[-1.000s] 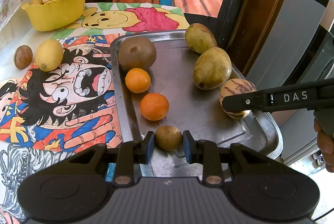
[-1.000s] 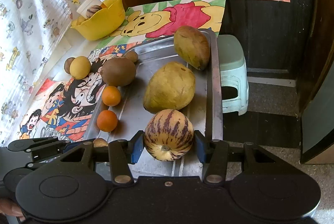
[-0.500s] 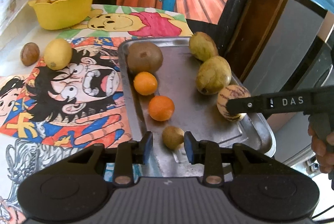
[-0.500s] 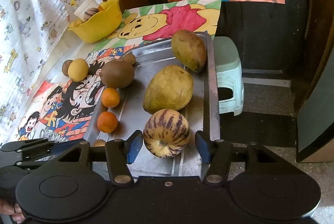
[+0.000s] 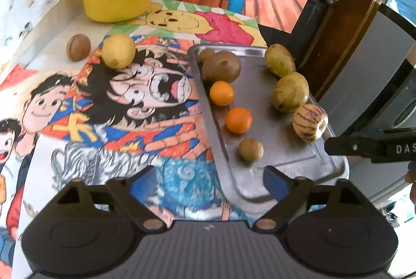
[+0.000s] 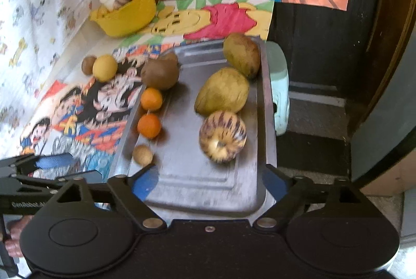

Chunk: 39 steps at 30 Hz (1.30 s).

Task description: Organize fruits

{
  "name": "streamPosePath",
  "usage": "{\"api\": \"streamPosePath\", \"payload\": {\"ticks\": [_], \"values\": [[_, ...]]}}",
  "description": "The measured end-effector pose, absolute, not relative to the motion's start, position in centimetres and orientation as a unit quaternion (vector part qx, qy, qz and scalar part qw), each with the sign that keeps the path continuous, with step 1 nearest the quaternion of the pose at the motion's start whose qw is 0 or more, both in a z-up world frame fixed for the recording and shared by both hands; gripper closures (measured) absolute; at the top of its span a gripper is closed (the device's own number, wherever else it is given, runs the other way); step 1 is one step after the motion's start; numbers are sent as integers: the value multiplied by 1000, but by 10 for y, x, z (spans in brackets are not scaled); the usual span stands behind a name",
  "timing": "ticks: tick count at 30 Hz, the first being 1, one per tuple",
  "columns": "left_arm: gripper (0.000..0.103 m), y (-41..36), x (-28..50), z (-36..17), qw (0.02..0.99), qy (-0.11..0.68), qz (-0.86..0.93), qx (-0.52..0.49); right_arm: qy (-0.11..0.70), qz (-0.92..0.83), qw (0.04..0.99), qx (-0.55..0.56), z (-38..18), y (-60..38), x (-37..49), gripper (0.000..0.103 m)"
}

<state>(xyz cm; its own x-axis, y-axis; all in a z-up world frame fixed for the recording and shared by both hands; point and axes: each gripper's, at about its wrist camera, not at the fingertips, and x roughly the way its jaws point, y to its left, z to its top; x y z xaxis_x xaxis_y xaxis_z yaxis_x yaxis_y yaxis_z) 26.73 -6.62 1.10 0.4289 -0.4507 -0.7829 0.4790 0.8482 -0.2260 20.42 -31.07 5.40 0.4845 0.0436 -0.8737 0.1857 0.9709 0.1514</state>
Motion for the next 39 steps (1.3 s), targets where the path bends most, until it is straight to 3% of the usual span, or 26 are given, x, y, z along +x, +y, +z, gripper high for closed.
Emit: {"api": "streamPosePath", "payload": {"ticks": [9,24,31,39], "values": [[1,-32,260,15,830,497,-253,25,573,-35,811,111,65,-277,193,1],[1,35,266,29,824,548,-145,11,634,33,765,109,61,-218,217,1],[1,57,275,36,835,540,-103,6,629,86,768,82,65,-191,247,1],[1,66,302,34,853,516,-72,32,570,130,811,28,68,-180,289,1]]}}
